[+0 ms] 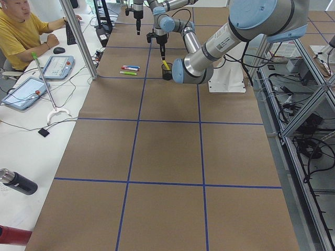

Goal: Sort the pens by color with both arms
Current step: 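Lift the yellow highlighter out and carry it toward the marker row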

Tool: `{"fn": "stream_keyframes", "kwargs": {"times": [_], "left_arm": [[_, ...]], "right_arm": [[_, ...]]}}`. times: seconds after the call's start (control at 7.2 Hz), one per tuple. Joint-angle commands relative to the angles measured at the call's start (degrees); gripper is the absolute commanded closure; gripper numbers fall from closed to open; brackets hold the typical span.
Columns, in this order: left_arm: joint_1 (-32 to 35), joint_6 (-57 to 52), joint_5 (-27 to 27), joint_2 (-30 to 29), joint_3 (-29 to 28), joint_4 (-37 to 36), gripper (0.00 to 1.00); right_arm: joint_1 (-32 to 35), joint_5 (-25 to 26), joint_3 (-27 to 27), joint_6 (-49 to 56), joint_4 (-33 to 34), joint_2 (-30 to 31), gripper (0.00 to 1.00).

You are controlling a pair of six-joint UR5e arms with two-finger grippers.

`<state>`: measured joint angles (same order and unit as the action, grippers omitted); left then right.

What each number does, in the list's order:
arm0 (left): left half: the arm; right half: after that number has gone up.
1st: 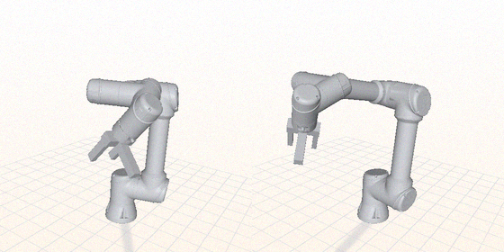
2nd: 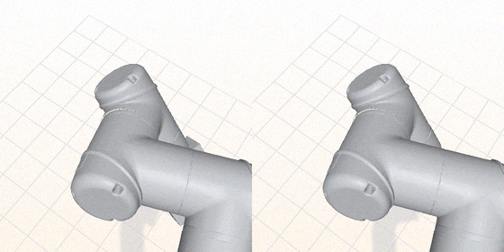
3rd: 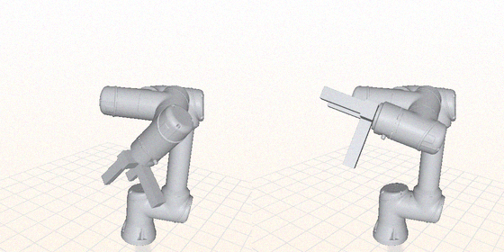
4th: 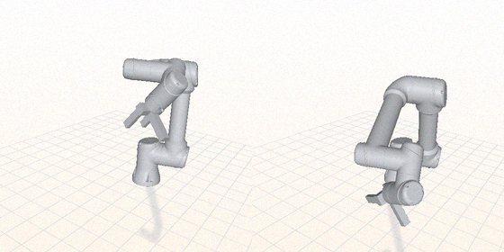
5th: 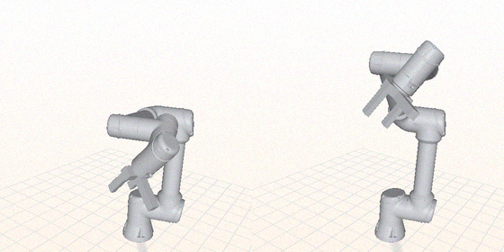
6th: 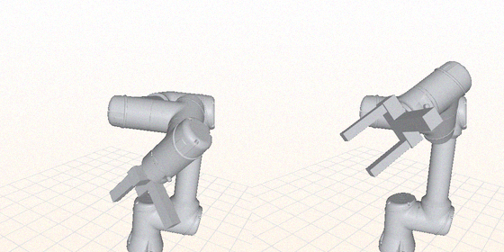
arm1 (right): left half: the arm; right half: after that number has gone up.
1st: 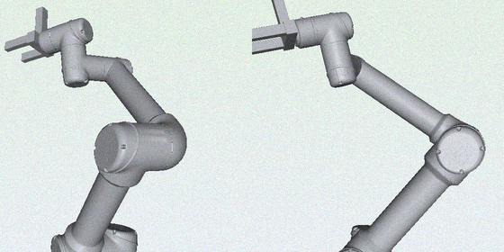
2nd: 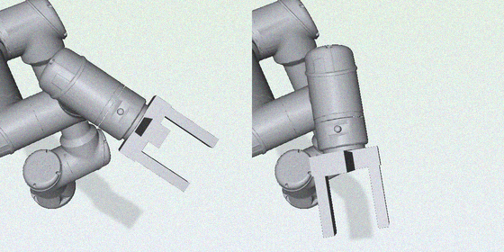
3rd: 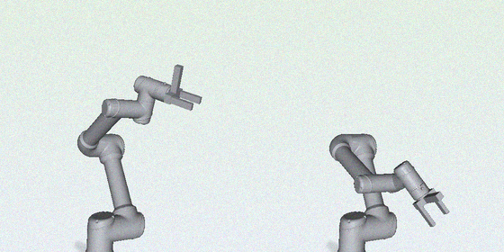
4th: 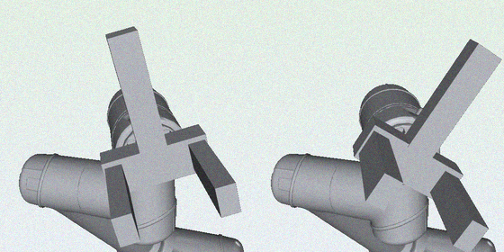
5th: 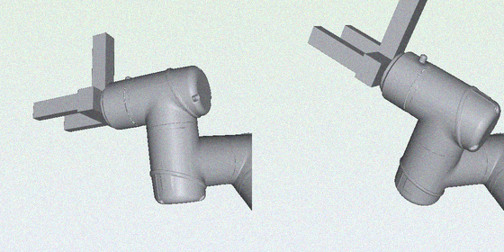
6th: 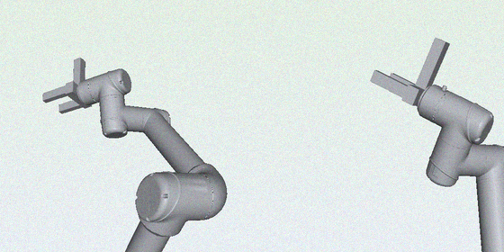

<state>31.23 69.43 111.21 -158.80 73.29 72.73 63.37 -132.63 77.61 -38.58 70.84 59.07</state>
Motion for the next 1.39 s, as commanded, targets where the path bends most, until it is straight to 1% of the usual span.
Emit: {"fn": "stream_keyframes", "kwargs": {"times": [0.0,0.14,0.28,0.42,0.56,0.69,0.83,0.97,1.11,1.25], "left_arm": [[2.0,-0.1,0.3,6.3,12.8,-0.1,0.93],[3.1,-0.2,0.5,8.6,18.4,-0.1,0.94],[4.9,-0.1,1.1,9.5,22.1,0.0,0.94],[8.0,-0.1,7.0,9.6,22.9,0.3,0.94],[11.1,-0.2,11.6,9.6,24.1,0.8,0.94],[12.4,0.0,12.4,9.6,24.4,2.7,0.94],[13.8,0.1,12.5,10.1,23.8,7.6,0.94],[15.2,0.2,12.5,12.8,23.4,14.2,0.94],[16.4,0.3,12.4,14.6,20.6,22.5,0.94],[17.4,0.4,12.3,15.1,16.5,29.6,0.94]], "right_arm": [[0.0,0.0,0.0,0.0,0.0,0.0,0.01],[0.0,-0.1,0.0,0.0,0.0,0.0,0.01],[0.0,0.0,0.0,0.0,0.0,0.0,0.01],[0.0,0.0,0.0,0.0,0.0,0.0,0.01],[0.0,0.0,0.0,0.0,0.0,-0.1,0.01],[0.0,0.0,0.0,0.0,0.0,-0.1,0.01],[0.0,0.0,0.0,0.0,0.0,-0.1,0.01],[0.0,0.0,0.0,0.0,0.0,-0.1,0.01],[0.0,0.0,-0.1,0.0,0.0,-0.1,0.01],[0.0,0.0,-0.1,0.0,0.0,-0.1,0.01]]}}
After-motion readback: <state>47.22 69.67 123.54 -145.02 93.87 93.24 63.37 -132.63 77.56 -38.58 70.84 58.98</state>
